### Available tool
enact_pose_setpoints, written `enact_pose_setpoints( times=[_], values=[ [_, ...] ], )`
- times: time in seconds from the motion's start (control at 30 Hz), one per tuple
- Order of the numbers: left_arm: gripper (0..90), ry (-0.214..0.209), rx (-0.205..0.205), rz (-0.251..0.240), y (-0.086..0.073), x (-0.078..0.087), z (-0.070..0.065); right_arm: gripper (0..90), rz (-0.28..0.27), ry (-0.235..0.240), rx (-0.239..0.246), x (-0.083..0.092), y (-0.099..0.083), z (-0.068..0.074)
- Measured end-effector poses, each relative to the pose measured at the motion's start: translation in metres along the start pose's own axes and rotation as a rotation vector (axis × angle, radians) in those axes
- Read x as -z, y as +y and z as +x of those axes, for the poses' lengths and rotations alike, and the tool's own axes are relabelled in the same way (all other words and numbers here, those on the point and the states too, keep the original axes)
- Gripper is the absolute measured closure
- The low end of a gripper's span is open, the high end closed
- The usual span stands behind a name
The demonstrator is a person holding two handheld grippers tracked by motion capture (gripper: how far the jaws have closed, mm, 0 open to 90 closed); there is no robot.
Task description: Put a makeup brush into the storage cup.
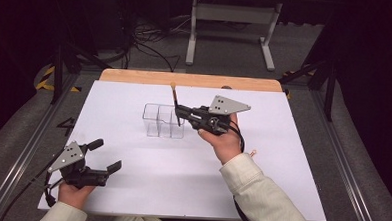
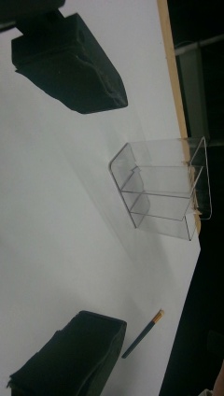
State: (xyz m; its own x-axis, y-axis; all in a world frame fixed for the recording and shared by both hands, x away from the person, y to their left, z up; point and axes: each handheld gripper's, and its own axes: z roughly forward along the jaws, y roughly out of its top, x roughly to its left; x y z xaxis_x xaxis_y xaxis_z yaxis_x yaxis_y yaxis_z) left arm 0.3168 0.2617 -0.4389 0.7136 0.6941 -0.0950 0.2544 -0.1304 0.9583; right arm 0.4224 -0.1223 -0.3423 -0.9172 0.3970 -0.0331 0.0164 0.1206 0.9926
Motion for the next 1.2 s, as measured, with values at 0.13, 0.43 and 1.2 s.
enact_pose_setpoints(
  times=[0.13,0.43,1.2],
  values=[
    [0.2,-0.004,0.001,0.003,0.000,0.000,0.000,84.4,0.008,-0.007,-0.010,-0.008,0.000,-0.005],
    [0.2,-0.006,0.004,0.001,0.000,0.001,0.001,84.3,0.011,-0.013,-0.031,-0.021,0.000,-0.012],
    [0.2,-0.015,0.002,0.006,0.000,0.000,0.000,84.3,-0.002,-0.046,-0.023,-0.049,-0.005,-0.021]
  ],
)
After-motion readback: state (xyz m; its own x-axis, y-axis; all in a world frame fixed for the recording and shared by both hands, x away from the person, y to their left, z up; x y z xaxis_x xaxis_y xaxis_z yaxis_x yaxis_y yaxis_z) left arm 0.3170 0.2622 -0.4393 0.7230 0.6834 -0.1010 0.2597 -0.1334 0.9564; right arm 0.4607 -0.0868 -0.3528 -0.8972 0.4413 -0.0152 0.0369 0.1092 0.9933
